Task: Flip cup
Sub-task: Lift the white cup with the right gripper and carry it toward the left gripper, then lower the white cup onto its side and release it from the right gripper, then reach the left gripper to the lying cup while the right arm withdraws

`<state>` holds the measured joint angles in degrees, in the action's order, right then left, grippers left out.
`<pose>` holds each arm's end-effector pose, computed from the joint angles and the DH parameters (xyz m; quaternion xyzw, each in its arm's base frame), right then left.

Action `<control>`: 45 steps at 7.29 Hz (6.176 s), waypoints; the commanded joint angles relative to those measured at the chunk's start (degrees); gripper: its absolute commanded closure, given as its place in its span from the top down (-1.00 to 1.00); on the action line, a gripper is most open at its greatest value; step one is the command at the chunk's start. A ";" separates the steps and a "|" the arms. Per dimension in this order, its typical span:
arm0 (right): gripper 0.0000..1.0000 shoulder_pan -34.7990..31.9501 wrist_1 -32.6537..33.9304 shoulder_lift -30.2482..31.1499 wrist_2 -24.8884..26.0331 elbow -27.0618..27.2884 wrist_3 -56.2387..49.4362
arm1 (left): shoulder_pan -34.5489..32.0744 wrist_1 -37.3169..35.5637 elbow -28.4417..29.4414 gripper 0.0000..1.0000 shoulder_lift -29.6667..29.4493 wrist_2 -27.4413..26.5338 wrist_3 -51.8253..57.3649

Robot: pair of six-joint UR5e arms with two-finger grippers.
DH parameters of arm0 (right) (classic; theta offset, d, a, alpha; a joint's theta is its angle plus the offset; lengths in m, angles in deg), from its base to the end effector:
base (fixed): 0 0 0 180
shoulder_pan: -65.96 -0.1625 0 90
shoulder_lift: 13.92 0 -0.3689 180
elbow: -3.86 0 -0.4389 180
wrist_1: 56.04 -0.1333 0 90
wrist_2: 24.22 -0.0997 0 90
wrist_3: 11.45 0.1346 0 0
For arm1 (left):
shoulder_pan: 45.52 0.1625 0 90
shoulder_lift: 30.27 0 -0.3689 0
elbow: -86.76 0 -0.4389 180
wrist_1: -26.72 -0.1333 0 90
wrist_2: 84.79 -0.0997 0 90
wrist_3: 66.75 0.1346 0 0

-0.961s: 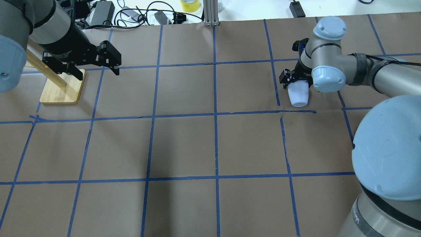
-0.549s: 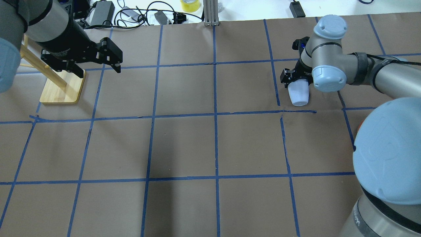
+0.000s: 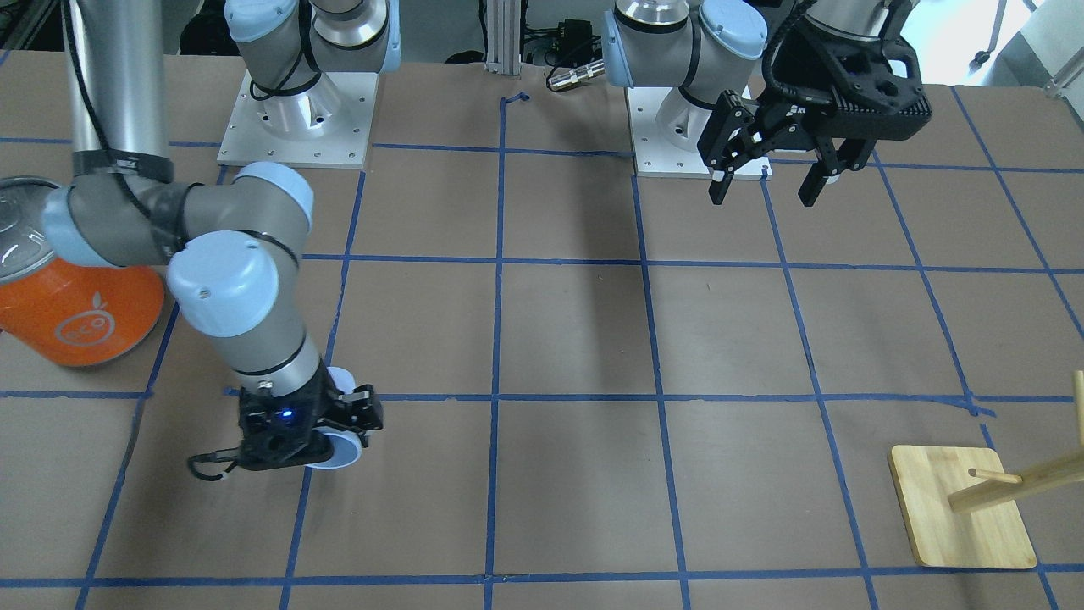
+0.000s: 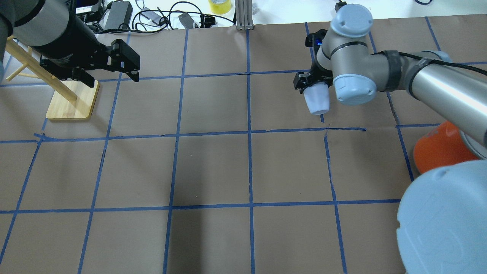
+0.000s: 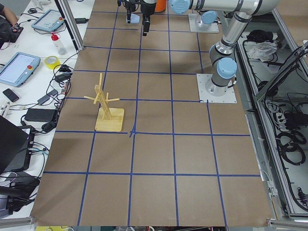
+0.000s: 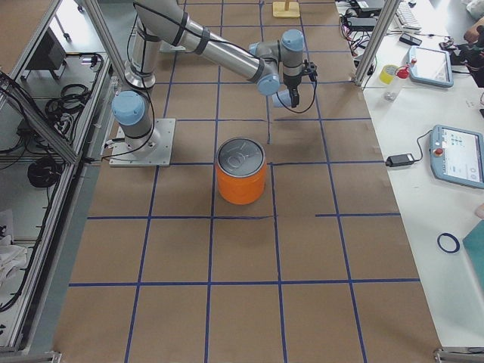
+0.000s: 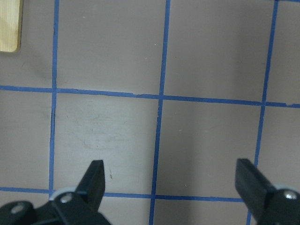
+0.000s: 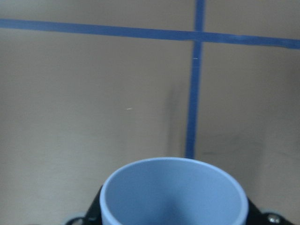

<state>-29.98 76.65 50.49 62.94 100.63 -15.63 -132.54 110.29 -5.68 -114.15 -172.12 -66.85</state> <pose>0.2067 -0.6343 0.1459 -0.0900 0.9916 -0.0896 0.0261 -0.1123 -0.5270 0.4426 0.0247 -0.9955 0.0886 0.0210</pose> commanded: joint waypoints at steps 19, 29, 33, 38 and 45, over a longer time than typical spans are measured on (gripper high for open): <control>-0.32 -22.79 16.19 -10.25 2.58 -0.80 -50.84 | 0.97 4.67 -0.82 1.00 -3.58 -7.41 0.01; 1.00 -13.95 -11.17 9.29 1.96 -2.30 -25.67 | 0.89 -2.32 -1.51 1.00 -9.63 -4.45 -0.08; 1.00 -1.46 -31.25 23.89 2.75 -1.77 -17.54 | 0.53 -18.05 -5.55 1.00 -17.79 11.35 -0.08; 1.00 7.79 -30.38 24.55 2.92 -4.75 -10.94 | -7.18 -26.17 -6.08 1.00 -29.49 15.79 -1.48; 1.00 7.97 -30.21 25.69 2.84 -5.11 0.13 | -8.87 -26.27 -6.17 0.30 -33.81 21.50 -2.27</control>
<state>-22.02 46.37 76.13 65.76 95.89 -17.58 -140.96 84.01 -11.88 -147.44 -150.69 -68.72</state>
